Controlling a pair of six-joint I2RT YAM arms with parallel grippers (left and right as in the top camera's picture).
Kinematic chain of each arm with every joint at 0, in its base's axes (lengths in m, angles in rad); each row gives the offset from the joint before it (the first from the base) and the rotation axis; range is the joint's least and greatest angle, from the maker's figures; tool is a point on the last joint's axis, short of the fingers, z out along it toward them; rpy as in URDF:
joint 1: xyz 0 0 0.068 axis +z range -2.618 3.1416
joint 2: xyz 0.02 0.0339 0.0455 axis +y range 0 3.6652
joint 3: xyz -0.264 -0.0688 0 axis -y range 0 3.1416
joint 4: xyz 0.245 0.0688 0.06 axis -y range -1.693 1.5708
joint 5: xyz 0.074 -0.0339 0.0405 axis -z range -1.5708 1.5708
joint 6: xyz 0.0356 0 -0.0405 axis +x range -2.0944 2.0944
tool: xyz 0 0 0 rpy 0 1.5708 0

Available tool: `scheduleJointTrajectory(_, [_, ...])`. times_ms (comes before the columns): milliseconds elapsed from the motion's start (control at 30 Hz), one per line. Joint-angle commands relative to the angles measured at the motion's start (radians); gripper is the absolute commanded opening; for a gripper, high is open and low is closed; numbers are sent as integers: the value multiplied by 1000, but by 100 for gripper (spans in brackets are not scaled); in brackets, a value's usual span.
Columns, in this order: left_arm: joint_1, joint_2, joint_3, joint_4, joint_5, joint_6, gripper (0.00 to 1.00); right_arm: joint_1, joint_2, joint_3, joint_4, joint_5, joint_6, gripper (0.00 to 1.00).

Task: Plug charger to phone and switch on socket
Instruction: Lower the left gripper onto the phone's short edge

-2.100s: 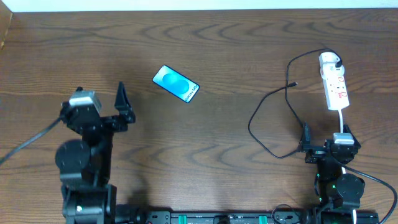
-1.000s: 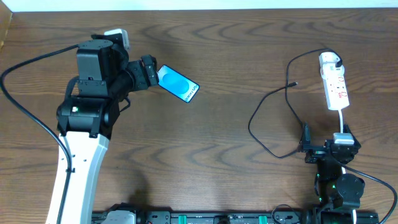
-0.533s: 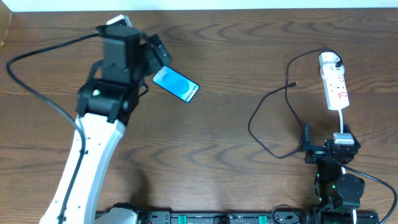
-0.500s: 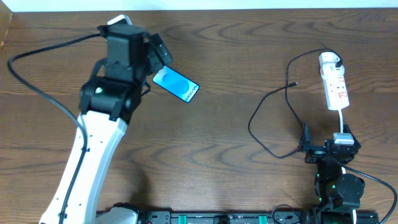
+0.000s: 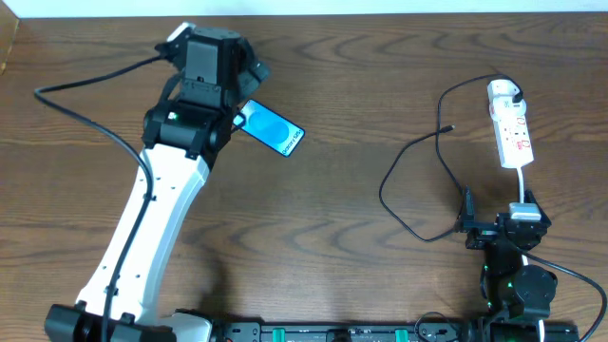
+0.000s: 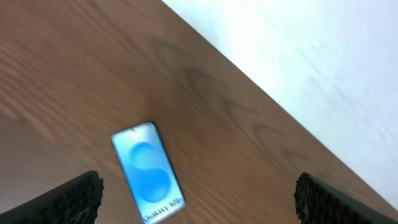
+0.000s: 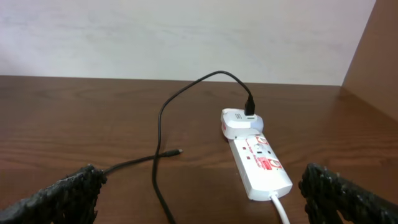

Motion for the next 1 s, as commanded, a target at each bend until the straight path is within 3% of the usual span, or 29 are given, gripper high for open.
scheduleJointTrajectory(0, [-8, 65, 44, 0, 92, 20, 98, -2, -5, -1, -5, -2, -9, 99])
scheduleJointTrajectory(367, [-8, 282, 110, -2, 92, 15, 98, -2, -5, -1, -5, -1, -9, 99])
scheduleJointTrajectory(600, [-8, 378, 109, -56, 20, -95, 98, -2, -5, -1, -5, -1, -9, 99])
scheduleJointTrajectory(967, [-8, 522, 109, -58, 25, -239, 98, -2, -5, -1, -5, -2, -9, 99])
